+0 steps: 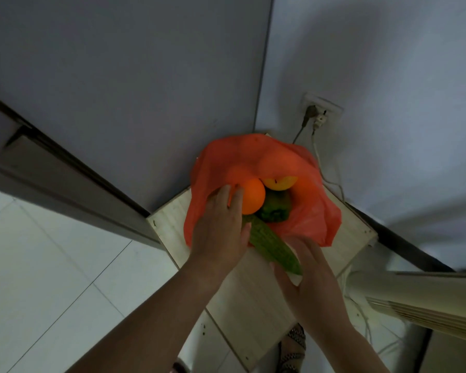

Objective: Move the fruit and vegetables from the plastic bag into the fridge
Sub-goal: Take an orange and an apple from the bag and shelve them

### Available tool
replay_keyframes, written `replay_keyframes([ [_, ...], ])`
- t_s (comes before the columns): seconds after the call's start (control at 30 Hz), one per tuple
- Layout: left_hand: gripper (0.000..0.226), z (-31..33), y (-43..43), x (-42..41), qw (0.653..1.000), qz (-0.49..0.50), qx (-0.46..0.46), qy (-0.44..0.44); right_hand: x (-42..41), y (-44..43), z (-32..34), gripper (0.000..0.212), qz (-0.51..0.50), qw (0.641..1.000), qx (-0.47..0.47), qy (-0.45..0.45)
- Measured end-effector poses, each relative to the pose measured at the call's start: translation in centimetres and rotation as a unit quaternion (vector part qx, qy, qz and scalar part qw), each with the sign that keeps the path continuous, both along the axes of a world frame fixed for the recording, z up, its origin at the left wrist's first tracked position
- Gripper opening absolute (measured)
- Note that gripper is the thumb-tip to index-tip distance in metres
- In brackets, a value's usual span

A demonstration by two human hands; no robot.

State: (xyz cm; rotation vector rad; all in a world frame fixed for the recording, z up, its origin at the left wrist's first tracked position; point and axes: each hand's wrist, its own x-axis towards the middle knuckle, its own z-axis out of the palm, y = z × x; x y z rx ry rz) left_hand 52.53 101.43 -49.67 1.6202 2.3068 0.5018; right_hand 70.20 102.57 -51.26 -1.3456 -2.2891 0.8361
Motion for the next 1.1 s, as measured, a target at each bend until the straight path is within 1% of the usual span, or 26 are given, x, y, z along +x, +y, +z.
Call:
replay_keyframes([
  [0.13,0.065,0.1,-0.6,0.6,0.999,-0.024,-0.005,0.023,0.6,0.3,0.4,0.048,0.004,1.0,-0.009,-0.002],
  [0.27,0.056,1.1,-1.8,1.3,0.999,-0.007,0.041,0.0,0.8,0.7,1.2,0.046,0.007,1.0,-0.017,0.002],
  [0.37,0.054,1.9,-1.5,1.3,0.997,0.03,0.064,-0.037,0.5,1.7,2.0,0.045,0.02,1.0,-0.009,0.012],
  [0.5,0.061,2.1,0.5,0.8,0.981,0.12,0.056,-0.139,0.0,3.4,3.0,0.044,0.041,0.999,-0.007,0.02],
  [0.63,0.07,1.2,2.8,0.7,0.975,0.161,0.019,-0.154,0.5,5.0,3.2,0.046,0.043,0.999,-0.006,0.028],
  [0.7,0.073,0.4,3.4,0.6,0.976,0.166,0.001,-0.142,0.8,5.8,3.3,0.049,0.053,0.998,-0.006,0.033],
  [0.77,0.07,-0.3,3.7,0.5,0.975,0.172,-0.008,-0.138,1.1,6.6,3.5,0.051,0.065,0.997,-0.006,0.031],
  [0.87,0.06,-0.6,3.6,0.4,0.967,0.19,-0.014,-0.171,1.3,7.7,3.8,0.046,0.071,0.997,-0.006,0.033],
  [0.97,0.068,-0.4,2.5,0.5,0.963,0.178,0.005,-0.202,0.8,8.2,4.5,0.051,0.077,0.996,-0.02,0.033],
  [1.1,0.072,1.2,0.0,1.1,0.954,0.152,-0.001,-0.259,0.3,8.8,4.8,0.048,0.065,0.997,-0.025,0.024],
])
